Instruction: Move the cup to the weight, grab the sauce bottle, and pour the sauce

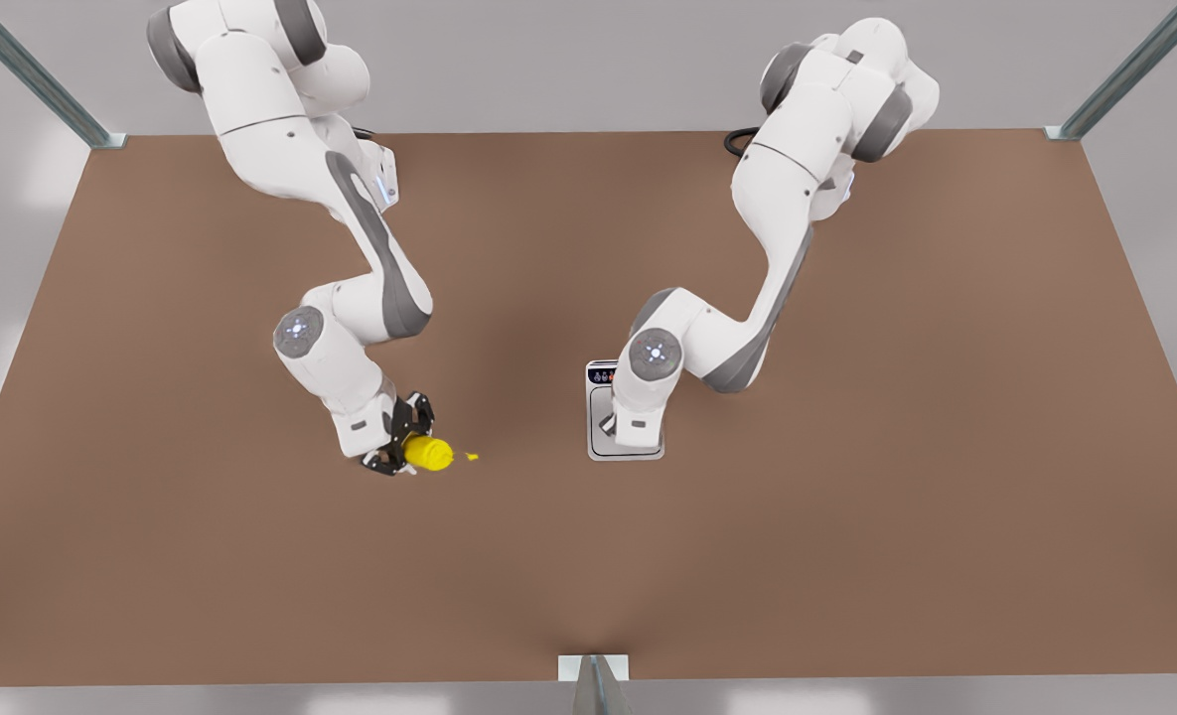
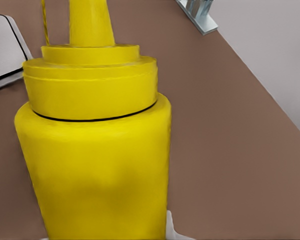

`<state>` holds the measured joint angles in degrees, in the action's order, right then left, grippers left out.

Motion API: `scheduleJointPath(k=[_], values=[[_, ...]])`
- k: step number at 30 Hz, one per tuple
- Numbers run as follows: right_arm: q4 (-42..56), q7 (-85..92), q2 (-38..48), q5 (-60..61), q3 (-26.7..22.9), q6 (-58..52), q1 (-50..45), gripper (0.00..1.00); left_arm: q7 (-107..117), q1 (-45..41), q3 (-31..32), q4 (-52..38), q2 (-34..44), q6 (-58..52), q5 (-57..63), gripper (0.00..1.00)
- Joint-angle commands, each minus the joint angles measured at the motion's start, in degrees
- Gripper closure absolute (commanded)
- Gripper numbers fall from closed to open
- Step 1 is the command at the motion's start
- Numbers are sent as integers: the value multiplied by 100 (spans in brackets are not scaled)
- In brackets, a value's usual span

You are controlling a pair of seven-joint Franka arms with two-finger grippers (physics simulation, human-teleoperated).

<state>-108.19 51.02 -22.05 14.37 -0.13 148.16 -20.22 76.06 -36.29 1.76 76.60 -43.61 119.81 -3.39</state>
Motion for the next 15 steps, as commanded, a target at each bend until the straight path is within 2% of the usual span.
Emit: scheduleJointPath(k=[1, 3, 4, 5, 7, 8, 9, 10, 12, 15], values=[[9, -153, -9, -162, -5, 12, -17, 42, 14, -1, 0, -22, -24, 7, -65, 79], [62, -1006, -27, -1014, 4, 161, -26, 42, 49, -106, -9, -119, -147, 7, -21, 79], [141, -1129, -36, -1173, -4, 152, -52, 42, 40, -115, -9, -119, -156, 7, -12, 60], [141, -1217, -45, -1217, -31, 152, -140, 42, 23, -115, -9, -119, -147, 7, -12, 53], [290, -1463, -106, -1814, -31, 144, -210, 42, 14, -115, -9, -119, -156, 16, 5, 24], [404, -1472, -176, -1955, -31, 117, -263, 42, 14, -115, -9, -127, -156, 16, -3, 23], [501, -1472, -220, -2341, -22, 117, -272, 42, 23, -124, -9, -119, -156, 16, 5, 5], [606, -1463, -282, -2886, -5, 82, -298, 42, 32, -133, -9, -127, -156, 16, 5, 1], [659, -1463, -308, -3519, -5, 91, -430, 42, 154, -141, -9, -250, -130, -2, -21, 0], [659, -1463, -308, -3546, -5, 91, -430, 42, 278, -150, -9, -330, -104, -54, -21, 0]])
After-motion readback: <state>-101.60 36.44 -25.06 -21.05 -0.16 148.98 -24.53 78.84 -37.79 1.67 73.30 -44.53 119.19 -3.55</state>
